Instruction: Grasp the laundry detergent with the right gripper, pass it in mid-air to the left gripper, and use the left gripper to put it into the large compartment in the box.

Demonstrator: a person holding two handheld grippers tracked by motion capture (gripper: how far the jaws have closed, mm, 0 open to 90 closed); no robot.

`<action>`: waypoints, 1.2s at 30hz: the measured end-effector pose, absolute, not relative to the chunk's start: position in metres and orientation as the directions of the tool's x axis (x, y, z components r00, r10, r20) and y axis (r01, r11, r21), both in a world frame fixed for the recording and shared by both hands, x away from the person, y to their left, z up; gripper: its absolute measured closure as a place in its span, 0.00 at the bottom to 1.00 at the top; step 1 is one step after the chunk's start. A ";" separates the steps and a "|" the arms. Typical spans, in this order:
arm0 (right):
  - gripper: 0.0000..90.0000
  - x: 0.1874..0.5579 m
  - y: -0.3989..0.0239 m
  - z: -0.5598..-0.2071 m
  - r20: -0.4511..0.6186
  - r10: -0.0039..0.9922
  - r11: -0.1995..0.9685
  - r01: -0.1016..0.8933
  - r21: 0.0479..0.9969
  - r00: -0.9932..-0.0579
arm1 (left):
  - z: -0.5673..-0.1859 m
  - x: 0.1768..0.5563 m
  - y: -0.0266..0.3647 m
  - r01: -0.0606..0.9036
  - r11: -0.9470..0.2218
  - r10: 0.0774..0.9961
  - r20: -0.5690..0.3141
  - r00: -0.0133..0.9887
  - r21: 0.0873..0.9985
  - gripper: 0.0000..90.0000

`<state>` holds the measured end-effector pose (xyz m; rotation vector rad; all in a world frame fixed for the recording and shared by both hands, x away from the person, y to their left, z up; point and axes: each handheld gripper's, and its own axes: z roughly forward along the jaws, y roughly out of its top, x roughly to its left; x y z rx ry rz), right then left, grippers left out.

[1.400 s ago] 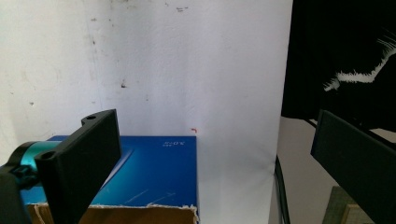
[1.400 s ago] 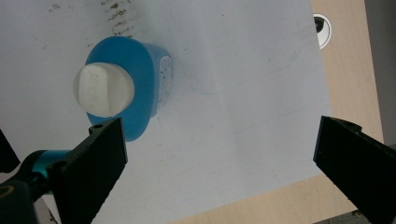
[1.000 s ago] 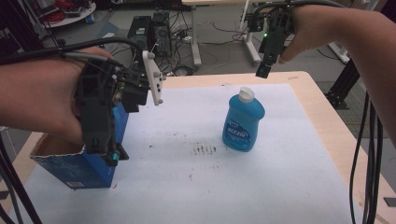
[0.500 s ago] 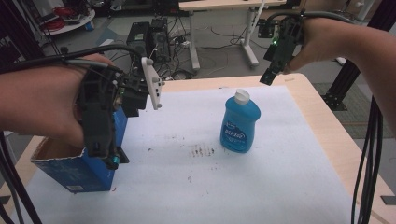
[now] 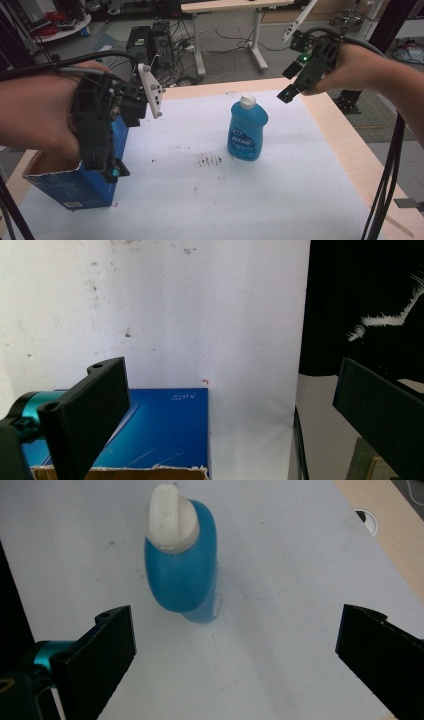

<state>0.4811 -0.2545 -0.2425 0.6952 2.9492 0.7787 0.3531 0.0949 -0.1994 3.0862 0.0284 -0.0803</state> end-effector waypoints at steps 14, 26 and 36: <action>0.02 0.445 -0.279 -0.278 0.098 0.444 0.694 0.412 0.591 -0.890 | -0.203 0.352 0.098 0.021 -0.998 0.018 -0.053 0.998 0.056 0.02; 0.02 0.411 -0.293 -0.326 0.122 0.457 0.546 0.386 0.744 -0.881 | -0.205 0.351 0.097 0.013 -0.998 0.010 -0.055 0.998 0.054 0.02; 0.02 0.408 -0.287 -0.363 0.178 0.492 0.445 0.422 0.790 -0.852 | -0.204 0.350 0.098 0.013 -0.998 0.010 -0.051 0.999 0.062 0.02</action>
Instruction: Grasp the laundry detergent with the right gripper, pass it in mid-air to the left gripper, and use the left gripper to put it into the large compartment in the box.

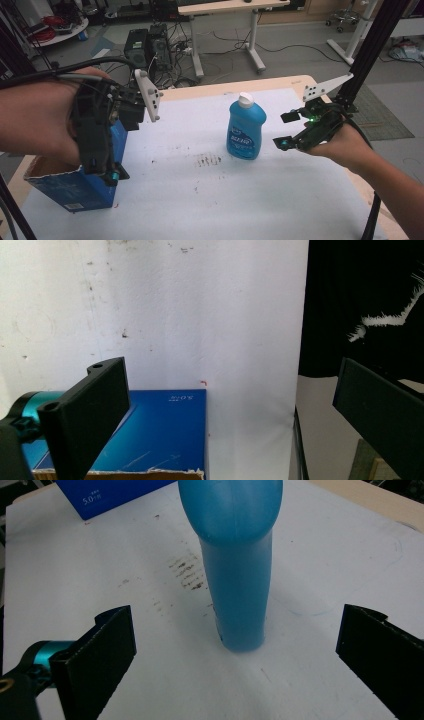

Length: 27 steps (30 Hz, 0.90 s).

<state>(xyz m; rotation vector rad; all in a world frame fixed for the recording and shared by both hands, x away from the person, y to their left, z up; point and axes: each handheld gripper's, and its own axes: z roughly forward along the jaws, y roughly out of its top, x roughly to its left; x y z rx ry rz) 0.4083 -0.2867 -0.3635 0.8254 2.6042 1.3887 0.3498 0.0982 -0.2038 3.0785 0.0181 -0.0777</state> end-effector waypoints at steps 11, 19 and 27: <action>0.02 0.420 -0.271 -0.389 0.261 0.484 0.393 0.473 0.789 -0.836 | -0.203 0.348 0.101 0.018 -0.998 0.015 -0.047 0.999 0.063 0.02; 0.02 0.428 -0.258 -0.404 0.278 0.491 0.375 0.488 0.788 -0.826 | -0.204 0.348 0.105 0.019 -0.998 0.016 -0.046 0.999 0.066 0.02; 0.02 0.435 -0.251 -0.420 0.296 0.498 0.344 0.499 0.795 -0.815 | -0.205 0.350 0.105 0.022 -0.998 0.019 -0.047 0.999 0.065 0.02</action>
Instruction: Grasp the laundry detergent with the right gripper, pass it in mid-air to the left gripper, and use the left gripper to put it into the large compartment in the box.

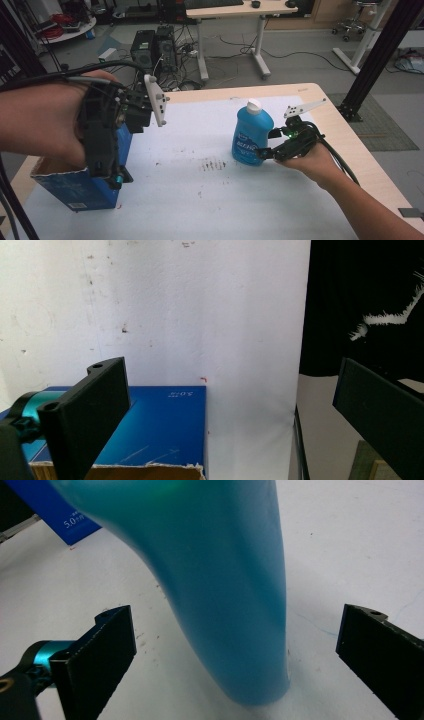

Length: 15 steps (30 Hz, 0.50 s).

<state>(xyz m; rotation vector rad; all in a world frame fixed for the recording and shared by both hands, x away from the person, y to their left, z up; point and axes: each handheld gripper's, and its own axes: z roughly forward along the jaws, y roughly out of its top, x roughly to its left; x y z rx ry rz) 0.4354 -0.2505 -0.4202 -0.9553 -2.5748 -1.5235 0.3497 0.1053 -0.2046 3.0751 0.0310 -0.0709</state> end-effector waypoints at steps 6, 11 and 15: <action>0.02 0.439 -0.244 -0.426 0.297 0.495 0.321 0.489 0.811 -0.817 | -0.204 0.350 0.105 0.019 -0.998 0.016 -0.045 0.999 0.066 0.02; 0.02 0.441 -0.238 -0.432 0.295 0.493 0.317 0.485 0.815 -0.819 | -0.204 0.349 0.104 0.017 -0.998 0.014 -0.046 0.999 0.068 0.02; 0.02 0.441 -0.234 -0.435 0.291 0.493 0.313 0.480 0.820 -0.820 | -0.204 0.349 0.105 0.019 -0.997 0.016 -0.046 0.999 0.068 0.02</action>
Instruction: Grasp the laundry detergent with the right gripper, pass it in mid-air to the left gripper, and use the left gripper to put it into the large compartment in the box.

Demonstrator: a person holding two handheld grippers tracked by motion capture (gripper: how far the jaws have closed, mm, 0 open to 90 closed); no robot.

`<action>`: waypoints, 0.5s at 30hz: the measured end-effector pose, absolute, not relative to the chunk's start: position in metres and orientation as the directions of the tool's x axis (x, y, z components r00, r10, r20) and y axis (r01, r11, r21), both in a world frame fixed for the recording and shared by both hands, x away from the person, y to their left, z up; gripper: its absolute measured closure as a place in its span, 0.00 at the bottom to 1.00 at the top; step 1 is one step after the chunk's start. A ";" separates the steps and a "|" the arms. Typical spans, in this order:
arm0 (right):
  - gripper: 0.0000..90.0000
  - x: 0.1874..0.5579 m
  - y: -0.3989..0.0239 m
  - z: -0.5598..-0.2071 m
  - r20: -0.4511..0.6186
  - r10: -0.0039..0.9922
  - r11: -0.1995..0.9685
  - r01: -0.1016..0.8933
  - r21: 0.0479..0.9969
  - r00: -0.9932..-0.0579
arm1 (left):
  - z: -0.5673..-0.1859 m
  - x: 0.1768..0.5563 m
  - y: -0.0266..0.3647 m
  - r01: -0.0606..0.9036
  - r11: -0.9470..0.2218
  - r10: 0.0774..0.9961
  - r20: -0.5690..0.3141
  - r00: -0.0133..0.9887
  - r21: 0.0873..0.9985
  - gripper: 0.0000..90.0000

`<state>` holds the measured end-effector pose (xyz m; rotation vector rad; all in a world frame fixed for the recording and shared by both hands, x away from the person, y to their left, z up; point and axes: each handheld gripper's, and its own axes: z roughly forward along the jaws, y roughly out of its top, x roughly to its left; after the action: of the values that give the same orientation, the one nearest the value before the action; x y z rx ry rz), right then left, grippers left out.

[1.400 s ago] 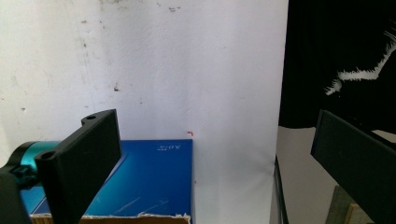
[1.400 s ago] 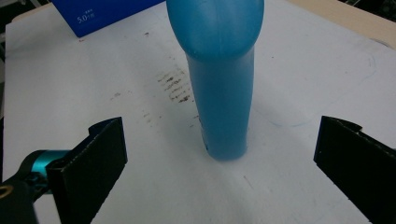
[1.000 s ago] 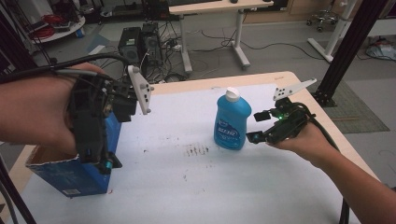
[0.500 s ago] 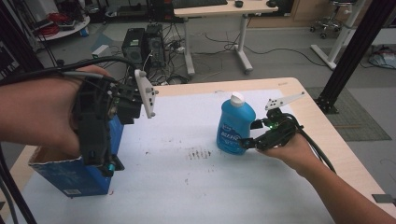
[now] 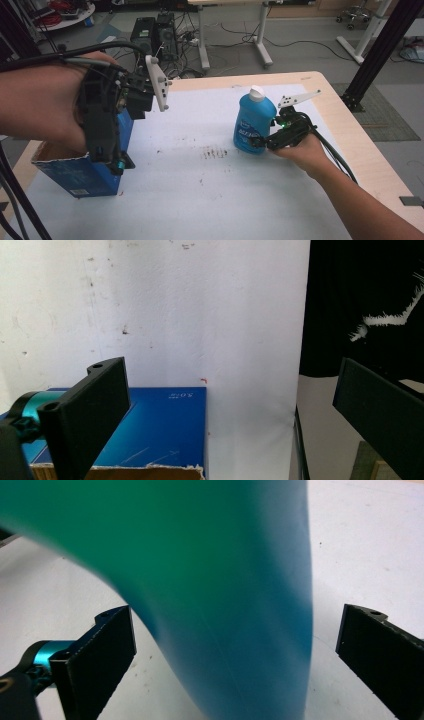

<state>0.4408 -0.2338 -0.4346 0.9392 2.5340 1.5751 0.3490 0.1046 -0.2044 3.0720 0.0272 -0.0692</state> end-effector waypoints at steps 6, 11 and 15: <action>0.02 0.442 -0.232 -0.437 0.283 0.504 0.287 0.468 0.836 -0.816 | -0.204 0.349 0.105 0.013 -0.998 0.010 -0.045 0.999 0.065 0.02; 0.02 0.443 -0.229 -0.438 0.292 0.499 0.269 0.466 0.843 -0.816 | -0.204 0.349 0.106 0.016 -0.998 0.013 -0.044 0.999 0.066 0.02; 0.02 0.442 -0.227 -0.438 0.286 0.496 0.257 0.453 0.853 -0.820 | -0.204 0.349 0.108 0.022 -0.998 0.020 -0.043 0.999 0.064 0.02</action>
<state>0.4418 -0.2267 -0.4384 0.9291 2.4585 1.6460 0.3491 0.1080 -0.2043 3.0763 0.0323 -0.0659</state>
